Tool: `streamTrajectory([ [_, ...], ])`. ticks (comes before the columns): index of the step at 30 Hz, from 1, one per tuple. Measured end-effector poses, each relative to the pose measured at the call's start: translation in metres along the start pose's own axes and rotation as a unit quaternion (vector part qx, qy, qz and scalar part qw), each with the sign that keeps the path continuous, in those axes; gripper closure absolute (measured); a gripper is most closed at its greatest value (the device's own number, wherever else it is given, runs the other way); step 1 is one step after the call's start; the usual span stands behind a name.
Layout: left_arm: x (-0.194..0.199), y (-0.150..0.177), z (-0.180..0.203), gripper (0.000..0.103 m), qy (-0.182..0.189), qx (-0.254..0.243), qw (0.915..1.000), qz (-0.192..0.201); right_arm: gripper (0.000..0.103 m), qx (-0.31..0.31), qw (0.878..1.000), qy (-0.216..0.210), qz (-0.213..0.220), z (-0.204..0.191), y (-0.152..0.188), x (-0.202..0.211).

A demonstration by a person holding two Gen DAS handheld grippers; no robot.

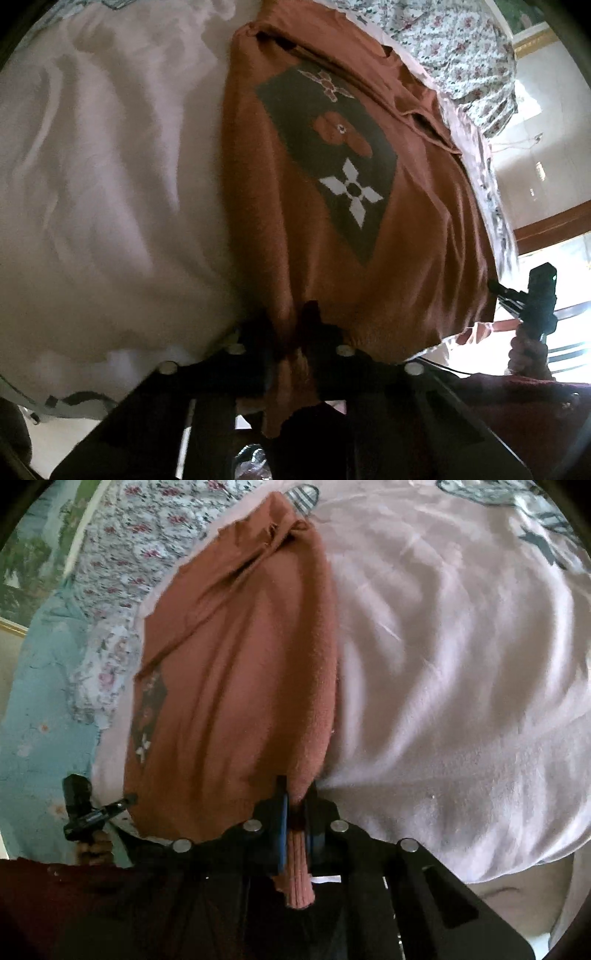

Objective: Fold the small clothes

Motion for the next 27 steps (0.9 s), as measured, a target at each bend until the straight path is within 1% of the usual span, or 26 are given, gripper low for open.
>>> streamTrajectory([
  [2, 0.005, 0.002, 0.002, 0.097, 0.007, 0.002, 1.0000, 0.003, 0.095, 0.002, 1.000, -0.008, 0.003, -0.002, -0.001, 0.007],
  [6, 0.011, 0.002, 0.007, 0.098, 0.015, 0.007, 0.9997, 0.016, 0.096, -0.011, 1.000, -0.009, 0.008, 0.002, -0.006, 0.015],
  [9, 0.018, -0.008, 0.007, 0.099, 0.024, 0.018, 0.9991, 0.031, 0.096, -0.029, 0.999, -0.027, 0.029, -0.004, -0.015, 0.025],
  [11, 0.030, -0.022, 0.011, 0.100, 0.038, 0.022, 0.9976, 0.053, 0.096, -0.041, 0.997, -0.049, 0.048, -0.014, -0.026, 0.032],
  [13, 0.045, -0.042, 0.021, 0.100, 0.048, 0.025, 0.9949, 0.085, 0.096, -0.047, 0.995, -0.065, 0.062, -0.023, -0.038, 0.036],
  [16, 0.065, -0.071, 0.031, 0.100, 0.065, 0.035, 0.9892, 0.127, 0.096, -0.054, 0.991, -0.085, 0.088, -0.039, -0.066, 0.043],
  [20, 0.083, -0.116, 0.045, 0.100, 0.069, 0.028, 0.9819, 0.174, 0.096, -0.048, 0.986, -0.099, 0.127, -0.059, -0.114, 0.050],
  [24, 0.084, -0.167, 0.056, 0.100, 0.078, 0.023, 0.9735, 0.214, 0.096, -0.034, 0.983, -0.102, 0.152, -0.075, -0.162, 0.045],
  [27, 0.070, -0.204, 0.063, 0.100, 0.070, 0.013, 0.9700, 0.233, 0.096, -0.022, 0.983, -0.087, 0.162, -0.080, -0.196, 0.028],
])
Point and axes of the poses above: each gripper's, at about its wrist camera, not at the fingertips, and x roughly against the way its jaws point, z to its right, y to its underside, the point moved 9 cm from there along -x, roughly the way its jaws point, and after that the axes turned 13 degrees about z, right-handed, at the moved point
